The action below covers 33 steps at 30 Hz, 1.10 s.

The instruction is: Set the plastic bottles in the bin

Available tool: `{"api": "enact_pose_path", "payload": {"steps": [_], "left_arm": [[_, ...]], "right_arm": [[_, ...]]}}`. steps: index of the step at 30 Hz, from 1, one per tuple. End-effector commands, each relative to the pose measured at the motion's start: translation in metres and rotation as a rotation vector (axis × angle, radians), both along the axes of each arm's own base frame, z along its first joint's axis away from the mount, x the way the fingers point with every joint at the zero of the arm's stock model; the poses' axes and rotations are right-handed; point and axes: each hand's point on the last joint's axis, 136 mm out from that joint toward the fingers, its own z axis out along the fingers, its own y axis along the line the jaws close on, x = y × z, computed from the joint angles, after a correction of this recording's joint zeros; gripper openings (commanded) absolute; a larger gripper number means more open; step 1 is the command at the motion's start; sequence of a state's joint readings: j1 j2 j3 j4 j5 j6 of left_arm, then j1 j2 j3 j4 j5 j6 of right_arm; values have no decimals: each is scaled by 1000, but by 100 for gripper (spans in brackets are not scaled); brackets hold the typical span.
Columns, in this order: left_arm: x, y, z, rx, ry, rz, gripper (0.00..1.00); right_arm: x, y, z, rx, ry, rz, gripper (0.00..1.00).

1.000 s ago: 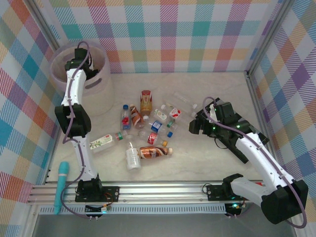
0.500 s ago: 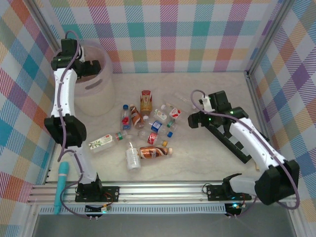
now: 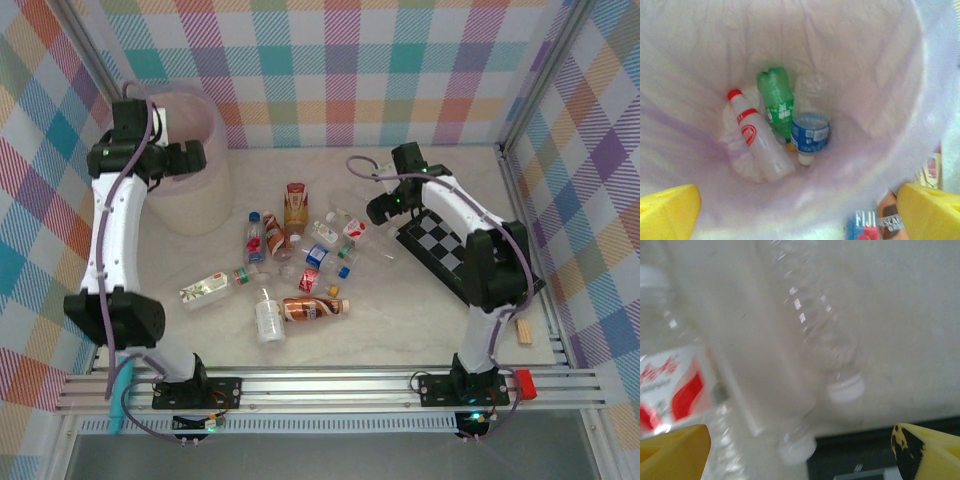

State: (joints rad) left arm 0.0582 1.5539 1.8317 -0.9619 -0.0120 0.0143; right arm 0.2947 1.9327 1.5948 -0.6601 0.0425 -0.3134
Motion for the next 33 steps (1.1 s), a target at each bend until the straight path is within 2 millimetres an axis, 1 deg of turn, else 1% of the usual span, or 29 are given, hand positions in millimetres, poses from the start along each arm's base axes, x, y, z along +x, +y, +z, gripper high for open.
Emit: {"api": "enact_pose_path", "payload": {"steps": [1,2,4,7,9,11,12,14,19,22,27,29,33], "left_arm": [[-36,-27,25,-63,-108,-27,100],[-46,-36,24,-79,-119,-45,100],[-68,-51,15,-111,-124,-56,100],[-100,-73,3,-167,-123,-85,100],[-118,-89,-4,-224,-117,-124,100],[-135,-104,-12,-283,-103,-159,100],[-141,-105,-15,-290,-92,-155,100],[-152,-110,-22,-306,-74,-156,100],[-161,-124,-41,-346,-36,-168,100],[-164,-130,-42,-372,-44,-173,100],[-169,-135,-45,-413,-52,-178,100],[-170,-137,-44,-429,-58,-182,100],[-169,-138,-42,-428,-57,-193,100]], "right_arm": [[25,3,5,20,-23,30,91],[32,4,3,36,-18,25,90],[43,6,-5,35,6,30,87],[51,9,-15,21,38,45,86],[51,14,-20,40,58,63,86],[46,20,-25,72,86,85,87],[45,21,-27,76,96,90,87],[43,20,-38,66,127,91,89],[45,17,-61,73,184,63,90],[46,14,-71,66,213,45,91],[44,14,-79,92,258,11,91],[40,16,-77,110,285,7,92],[37,15,-77,120,297,-23,92]]}}
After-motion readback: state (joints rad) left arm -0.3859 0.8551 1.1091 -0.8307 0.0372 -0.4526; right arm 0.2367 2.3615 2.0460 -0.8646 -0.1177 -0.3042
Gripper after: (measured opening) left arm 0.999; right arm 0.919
